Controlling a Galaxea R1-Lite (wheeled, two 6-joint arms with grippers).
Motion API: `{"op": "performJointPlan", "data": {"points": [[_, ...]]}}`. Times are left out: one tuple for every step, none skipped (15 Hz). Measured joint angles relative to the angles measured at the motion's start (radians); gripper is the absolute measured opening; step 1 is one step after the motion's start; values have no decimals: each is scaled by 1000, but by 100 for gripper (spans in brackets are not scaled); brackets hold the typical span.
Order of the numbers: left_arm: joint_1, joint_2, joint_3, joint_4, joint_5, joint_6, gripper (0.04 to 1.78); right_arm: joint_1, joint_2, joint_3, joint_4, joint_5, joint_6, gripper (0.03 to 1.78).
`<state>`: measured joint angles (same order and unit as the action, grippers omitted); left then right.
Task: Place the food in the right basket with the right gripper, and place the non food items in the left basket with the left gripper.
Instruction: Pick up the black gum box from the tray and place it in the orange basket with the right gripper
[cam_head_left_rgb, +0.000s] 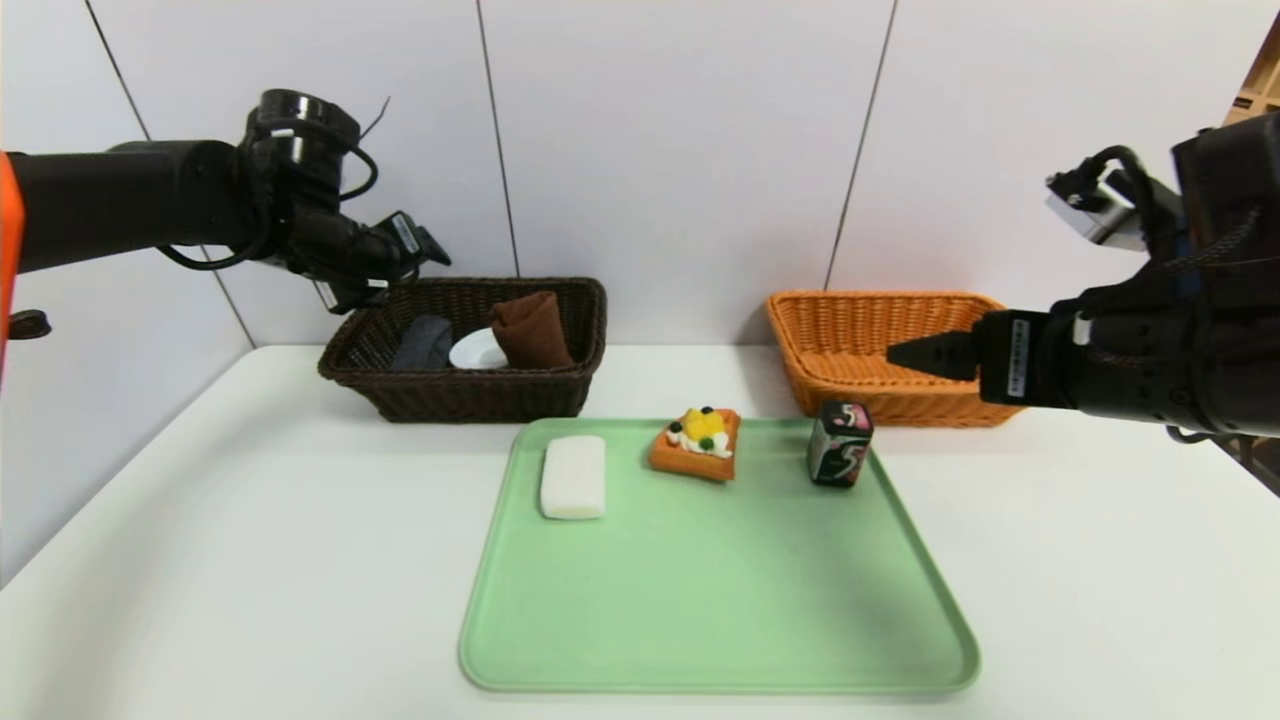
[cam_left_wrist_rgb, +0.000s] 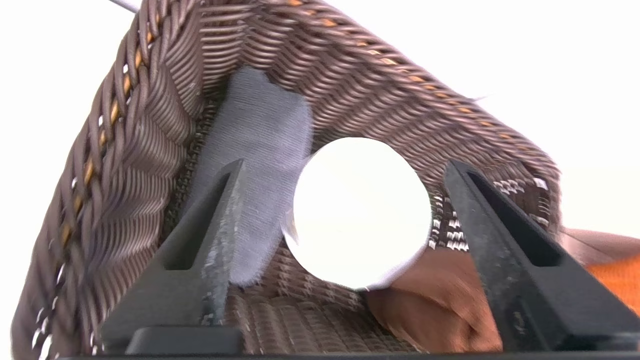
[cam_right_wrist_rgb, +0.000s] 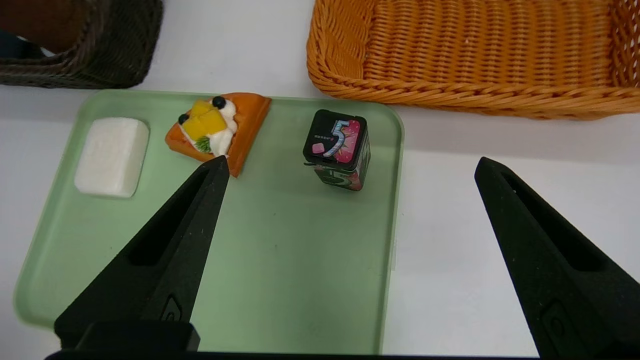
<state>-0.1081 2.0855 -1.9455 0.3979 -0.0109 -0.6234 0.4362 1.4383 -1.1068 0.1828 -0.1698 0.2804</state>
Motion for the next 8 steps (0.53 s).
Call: {"op": "performJointPlan", "data": {"points": [[0,-25,10,4,-1,1,146,8,43,-31,25,-24,29,170],[-1,-57,27,7,-3,2,149,14,84,-65,53,-37,55,170],[-1,-90,53,18,-4,5,152,22,123,-105,86,-46,86,170],[-3,-127,96,34,-9,12,154,28,163,-152,131,-50,125,170],[-3,-168,155,46,-17,23,156,33,199,-195,180,-51,160,170],[-3,-210,214,50,-28,36,158,38,237,-235,229,-53,193,170],[-3,-254,265,52,-44,46,159,44,270,-261,264,-54,213,170],[-3,-300,317,53,-65,52,161,50,299,-281,285,-57,220,170]]}}
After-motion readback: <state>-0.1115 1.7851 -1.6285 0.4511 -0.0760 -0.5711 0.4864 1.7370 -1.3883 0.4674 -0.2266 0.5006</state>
